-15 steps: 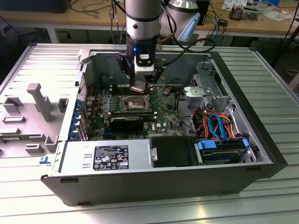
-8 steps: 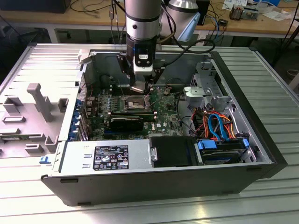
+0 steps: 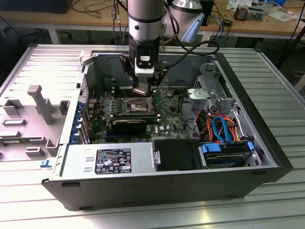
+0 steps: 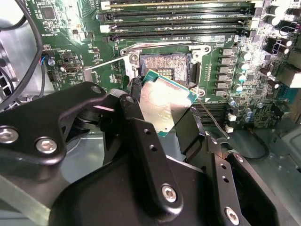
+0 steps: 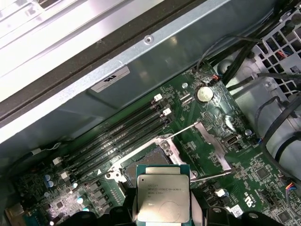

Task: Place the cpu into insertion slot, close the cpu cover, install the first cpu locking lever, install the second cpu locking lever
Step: 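Place the cpu into insertion slot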

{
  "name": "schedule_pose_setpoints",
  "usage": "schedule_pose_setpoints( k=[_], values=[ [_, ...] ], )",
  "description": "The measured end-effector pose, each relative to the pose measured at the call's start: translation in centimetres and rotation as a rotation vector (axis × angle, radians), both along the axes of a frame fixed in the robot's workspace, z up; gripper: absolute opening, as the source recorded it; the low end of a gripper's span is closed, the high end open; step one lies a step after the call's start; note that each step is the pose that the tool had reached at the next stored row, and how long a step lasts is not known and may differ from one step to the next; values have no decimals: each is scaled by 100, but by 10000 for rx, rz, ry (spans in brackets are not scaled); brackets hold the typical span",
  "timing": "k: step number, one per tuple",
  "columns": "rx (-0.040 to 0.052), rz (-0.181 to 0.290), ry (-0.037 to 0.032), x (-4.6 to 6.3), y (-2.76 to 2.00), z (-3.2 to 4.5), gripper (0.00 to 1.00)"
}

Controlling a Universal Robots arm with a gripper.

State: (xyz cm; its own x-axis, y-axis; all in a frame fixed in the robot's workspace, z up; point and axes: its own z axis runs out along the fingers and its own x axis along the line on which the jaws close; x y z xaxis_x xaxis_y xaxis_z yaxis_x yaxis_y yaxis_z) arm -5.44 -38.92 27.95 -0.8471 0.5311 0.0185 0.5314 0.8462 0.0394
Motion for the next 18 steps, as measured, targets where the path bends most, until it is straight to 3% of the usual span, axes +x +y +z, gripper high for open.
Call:
schedule_pose_setpoints(
  k=[5,18],
  values=[
    [1,-351,-1,0,0,-7,54],
    [-1,-2018,0,0,0,-56,54]
  ],
)
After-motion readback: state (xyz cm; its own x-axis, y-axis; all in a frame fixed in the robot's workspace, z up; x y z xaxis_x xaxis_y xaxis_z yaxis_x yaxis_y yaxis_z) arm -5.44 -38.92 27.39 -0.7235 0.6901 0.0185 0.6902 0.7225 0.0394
